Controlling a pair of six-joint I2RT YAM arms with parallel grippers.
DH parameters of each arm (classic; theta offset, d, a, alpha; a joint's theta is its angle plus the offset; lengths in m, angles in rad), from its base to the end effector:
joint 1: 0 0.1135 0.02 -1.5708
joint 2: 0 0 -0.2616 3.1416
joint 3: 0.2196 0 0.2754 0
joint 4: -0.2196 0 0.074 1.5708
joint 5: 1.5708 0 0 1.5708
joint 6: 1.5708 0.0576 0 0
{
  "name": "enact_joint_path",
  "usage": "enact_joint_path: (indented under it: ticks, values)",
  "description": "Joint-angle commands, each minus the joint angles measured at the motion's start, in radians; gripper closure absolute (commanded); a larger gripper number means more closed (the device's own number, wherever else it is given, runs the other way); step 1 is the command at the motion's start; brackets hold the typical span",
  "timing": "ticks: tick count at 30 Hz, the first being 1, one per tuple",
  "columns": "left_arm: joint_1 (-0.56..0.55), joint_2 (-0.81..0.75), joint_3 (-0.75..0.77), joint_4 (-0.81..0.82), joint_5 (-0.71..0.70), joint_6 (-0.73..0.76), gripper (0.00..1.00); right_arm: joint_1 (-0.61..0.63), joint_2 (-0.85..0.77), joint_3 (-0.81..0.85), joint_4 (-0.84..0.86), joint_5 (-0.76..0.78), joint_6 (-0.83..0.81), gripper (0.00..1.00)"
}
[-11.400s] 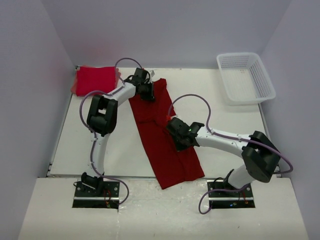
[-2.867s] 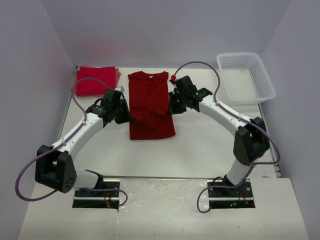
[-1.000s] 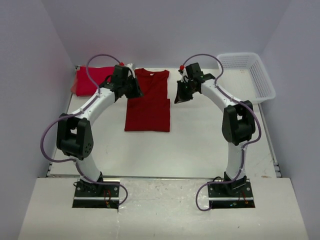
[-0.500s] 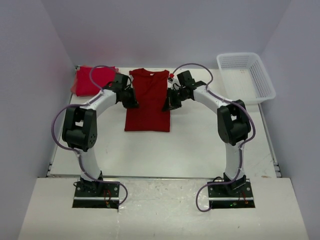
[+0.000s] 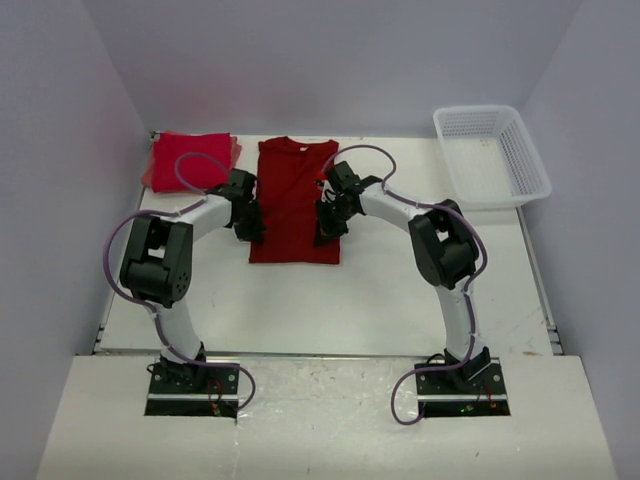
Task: Fold and stack the t-shirts
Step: Fold the folded rectangular tshirt in 1/3 of the way
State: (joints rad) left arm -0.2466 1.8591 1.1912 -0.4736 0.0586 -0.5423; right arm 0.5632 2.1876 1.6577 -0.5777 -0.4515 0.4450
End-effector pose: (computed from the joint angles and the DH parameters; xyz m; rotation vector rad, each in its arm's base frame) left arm 0.3845 -0.1003 0.1254 -0.3879 2.7240 -0.3050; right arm 0.4007 0.2827 0.1302 -0.3190 2.8056 0.8882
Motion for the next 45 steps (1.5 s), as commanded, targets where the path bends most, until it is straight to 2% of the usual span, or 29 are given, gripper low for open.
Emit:
enact_joint_path:
  ticks: [1,9,19,25,36,45]
  values:
    - [0.001,-0.037,-0.022,-0.003,-0.049,-0.028,1.00,0.001,-0.006,-0.007,-0.039,0.105,0.027,1.00]
    - [-0.016,-0.063,-0.107,-0.008,-0.054,-0.047,1.00,0.021,-0.066,-0.205,0.022,0.197,0.081,1.00]
    - [-0.127,-0.172,-0.258,0.001,-0.098,-0.102,1.00,0.040,-0.201,-0.551,0.173,0.218,0.129,1.00]
    - [-0.204,-0.265,-0.369,-0.002,-0.098,-0.163,1.00,0.073,-0.350,-0.741,0.248,0.228,0.182,1.00]
    - [-0.269,-0.475,-0.505,-0.019,-0.074,-0.229,1.00,0.138,-0.618,-1.033,0.346,0.266,0.307,1.00]
    - [-0.309,-0.635,-0.576,-0.057,-0.077,-0.260,1.00,0.263,-0.864,-1.181,0.335,0.332,0.434,1.00]
